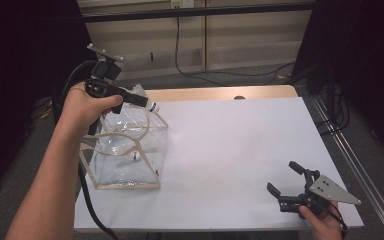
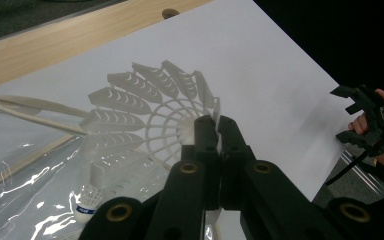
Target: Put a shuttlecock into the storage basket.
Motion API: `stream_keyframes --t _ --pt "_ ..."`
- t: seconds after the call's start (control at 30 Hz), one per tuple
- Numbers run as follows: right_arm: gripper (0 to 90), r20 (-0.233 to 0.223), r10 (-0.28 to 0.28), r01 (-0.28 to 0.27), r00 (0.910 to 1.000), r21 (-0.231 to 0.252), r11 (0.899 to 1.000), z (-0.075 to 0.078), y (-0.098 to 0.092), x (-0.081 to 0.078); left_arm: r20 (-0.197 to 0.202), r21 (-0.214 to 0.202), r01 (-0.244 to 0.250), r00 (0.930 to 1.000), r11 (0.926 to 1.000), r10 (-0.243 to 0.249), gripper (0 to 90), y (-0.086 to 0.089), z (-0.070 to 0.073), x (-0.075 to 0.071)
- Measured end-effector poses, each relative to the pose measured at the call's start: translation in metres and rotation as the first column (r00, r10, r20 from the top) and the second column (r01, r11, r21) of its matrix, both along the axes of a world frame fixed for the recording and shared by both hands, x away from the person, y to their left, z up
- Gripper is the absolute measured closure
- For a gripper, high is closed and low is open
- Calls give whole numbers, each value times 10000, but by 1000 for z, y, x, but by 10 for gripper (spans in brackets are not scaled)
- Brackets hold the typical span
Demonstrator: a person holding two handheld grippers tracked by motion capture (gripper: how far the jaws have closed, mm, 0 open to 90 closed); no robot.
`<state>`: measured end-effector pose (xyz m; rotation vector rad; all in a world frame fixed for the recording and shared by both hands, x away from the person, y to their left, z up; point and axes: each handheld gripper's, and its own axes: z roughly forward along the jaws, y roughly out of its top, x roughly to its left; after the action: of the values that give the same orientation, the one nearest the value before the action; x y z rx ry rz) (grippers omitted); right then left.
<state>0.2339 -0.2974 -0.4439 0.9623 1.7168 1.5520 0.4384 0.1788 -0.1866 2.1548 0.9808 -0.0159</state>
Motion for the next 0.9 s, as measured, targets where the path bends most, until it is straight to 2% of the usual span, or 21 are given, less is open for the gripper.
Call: stream_keyframes --t 0.9 --pt "6 3 1 -1 10000 -13 10000 0 0 0 -57 169 -71 10000 9998 71 900 15 2 -1"
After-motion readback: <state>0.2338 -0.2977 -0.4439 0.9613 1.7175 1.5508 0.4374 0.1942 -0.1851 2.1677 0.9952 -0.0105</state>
